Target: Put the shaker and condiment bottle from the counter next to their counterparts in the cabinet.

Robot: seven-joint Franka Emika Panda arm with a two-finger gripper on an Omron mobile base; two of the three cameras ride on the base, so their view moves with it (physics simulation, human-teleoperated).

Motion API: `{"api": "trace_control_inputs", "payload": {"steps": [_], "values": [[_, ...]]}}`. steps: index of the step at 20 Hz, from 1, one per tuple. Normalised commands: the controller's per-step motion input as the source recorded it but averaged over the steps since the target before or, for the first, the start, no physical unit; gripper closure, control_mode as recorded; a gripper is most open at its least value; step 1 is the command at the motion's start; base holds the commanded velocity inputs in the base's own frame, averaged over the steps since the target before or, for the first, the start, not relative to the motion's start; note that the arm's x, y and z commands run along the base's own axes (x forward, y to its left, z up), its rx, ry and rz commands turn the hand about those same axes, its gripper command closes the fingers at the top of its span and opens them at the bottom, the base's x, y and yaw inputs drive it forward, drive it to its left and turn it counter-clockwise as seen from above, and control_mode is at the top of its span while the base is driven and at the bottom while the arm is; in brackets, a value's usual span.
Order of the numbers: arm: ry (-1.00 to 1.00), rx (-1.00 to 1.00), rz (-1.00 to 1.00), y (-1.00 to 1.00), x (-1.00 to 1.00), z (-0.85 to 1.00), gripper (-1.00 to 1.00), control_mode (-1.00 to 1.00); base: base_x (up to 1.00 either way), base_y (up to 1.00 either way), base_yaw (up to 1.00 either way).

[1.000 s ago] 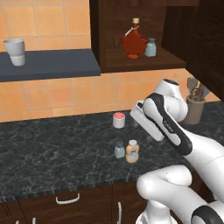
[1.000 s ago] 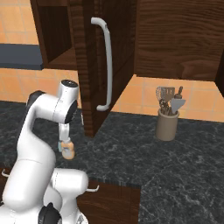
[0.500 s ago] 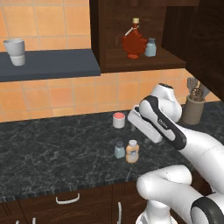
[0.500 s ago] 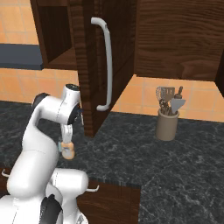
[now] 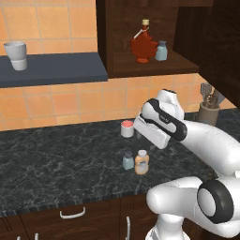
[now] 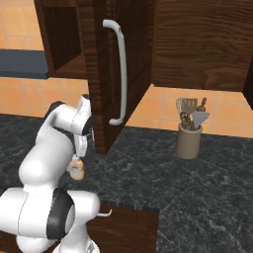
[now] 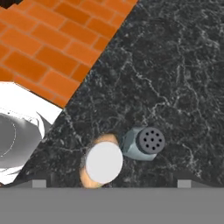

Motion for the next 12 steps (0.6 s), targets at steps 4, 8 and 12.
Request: {"api": "trace_control_inputs", "payload": {"steps": [4,8,12], "values": [[0.1,0.0,0.03,0.0,0.57,-0.07,-1.0,-1.0,0.0,0.0,0.0],[0.04,0.0,0.0,0.0,0.09,-0.21,-1.0,-1.0,0.0,0.0,0.0],[0.0,0.0,0.0,0.01,-0.24,-0.27,-1.0,-1.0,0.0,0.0,0.0]]}}
